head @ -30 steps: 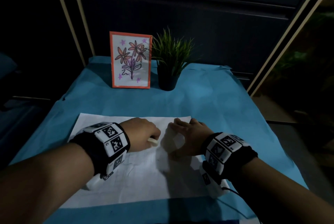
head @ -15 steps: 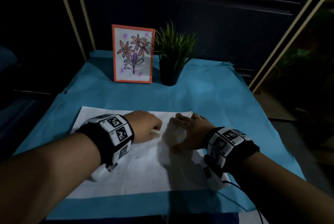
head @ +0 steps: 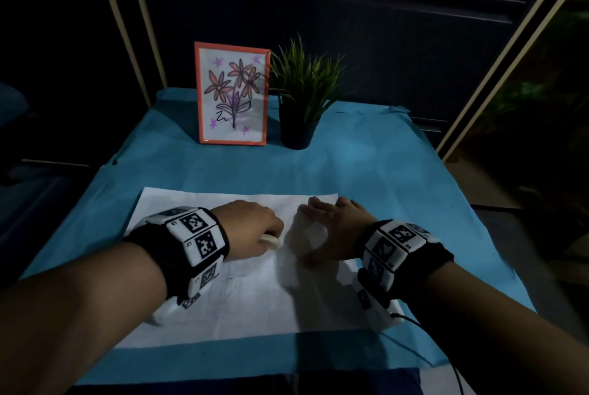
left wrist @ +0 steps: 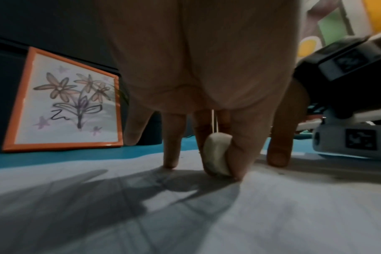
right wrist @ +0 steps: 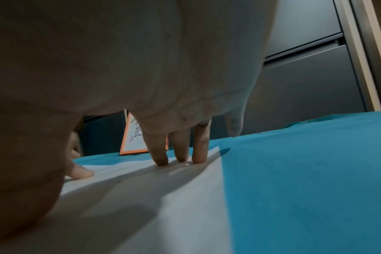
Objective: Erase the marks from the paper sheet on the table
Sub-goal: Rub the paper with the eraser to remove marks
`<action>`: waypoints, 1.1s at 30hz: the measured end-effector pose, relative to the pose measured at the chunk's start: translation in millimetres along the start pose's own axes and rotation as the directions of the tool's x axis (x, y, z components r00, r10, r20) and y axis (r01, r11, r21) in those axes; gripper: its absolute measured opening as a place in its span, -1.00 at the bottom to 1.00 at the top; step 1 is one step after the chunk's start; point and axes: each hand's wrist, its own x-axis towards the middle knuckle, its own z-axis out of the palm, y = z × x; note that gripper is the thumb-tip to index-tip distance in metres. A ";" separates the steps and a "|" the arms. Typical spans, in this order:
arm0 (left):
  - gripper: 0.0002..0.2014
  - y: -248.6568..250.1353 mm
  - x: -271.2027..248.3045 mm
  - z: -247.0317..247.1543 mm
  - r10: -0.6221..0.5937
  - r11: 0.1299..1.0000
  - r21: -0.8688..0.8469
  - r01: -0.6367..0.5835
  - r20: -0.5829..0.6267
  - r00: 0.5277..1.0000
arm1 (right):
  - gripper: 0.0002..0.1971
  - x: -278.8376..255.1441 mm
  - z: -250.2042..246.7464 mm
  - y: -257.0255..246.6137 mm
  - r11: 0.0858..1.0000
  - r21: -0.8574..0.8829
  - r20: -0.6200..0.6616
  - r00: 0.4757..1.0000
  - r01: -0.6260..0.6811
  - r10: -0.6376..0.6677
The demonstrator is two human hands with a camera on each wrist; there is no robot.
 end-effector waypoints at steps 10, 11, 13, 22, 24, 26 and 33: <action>-0.92 7.7 -6.6 -0.1 -0.003 0.999 0.037 0.001 0.045 0.999 | 0.02 0.2 0.1 -0.3 1.000 0.014 0.005 1.000 0.000 0.000; -0.92 8.4 -7.7 -1.3 0.006 0.999 0.045 -0.009 0.064 0.998 | 0.02 0.3 0.4 0.0 1.000 0.013 0.008 1.000 -0.001 0.001; -0.90 8.1 -7.1 -3.6 -0.004 0.999 0.042 0.001 0.058 0.998 | 0.02 1.3 1.3 0.5 1.000 0.009 0.009 1.000 -0.003 0.003; -0.89 7.3 -8.6 2.5 0.012 0.996 0.084 -0.017 0.053 0.998 | 0.03 2.0 2.9 1.2 1.000 0.025 -0.006 1.000 -0.006 0.006; -0.86 4.4 -8.1 1.9 0.003 0.999 0.046 -0.003 0.012 1.000 | 0.03 -1.6 0.6 0.8 0.999 0.045 -0.020 1.000 -0.012 0.013; -0.84 2.8 -6.7 2.5 -0.052 0.999 -0.017 0.052 -0.033 0.998 | 0.05 -3.5 0.1 0.3 0.997 0.074 -0.031 0.999 -0.011 0.013; -0.85 7.8 -14.2 7.1 -0.019 0.999 -0.037 0.018 -0.025 1.000 | -0.10 -0.8 3.6 0.6 0.999 0.025 -0.021 0.999 0.024 -0.024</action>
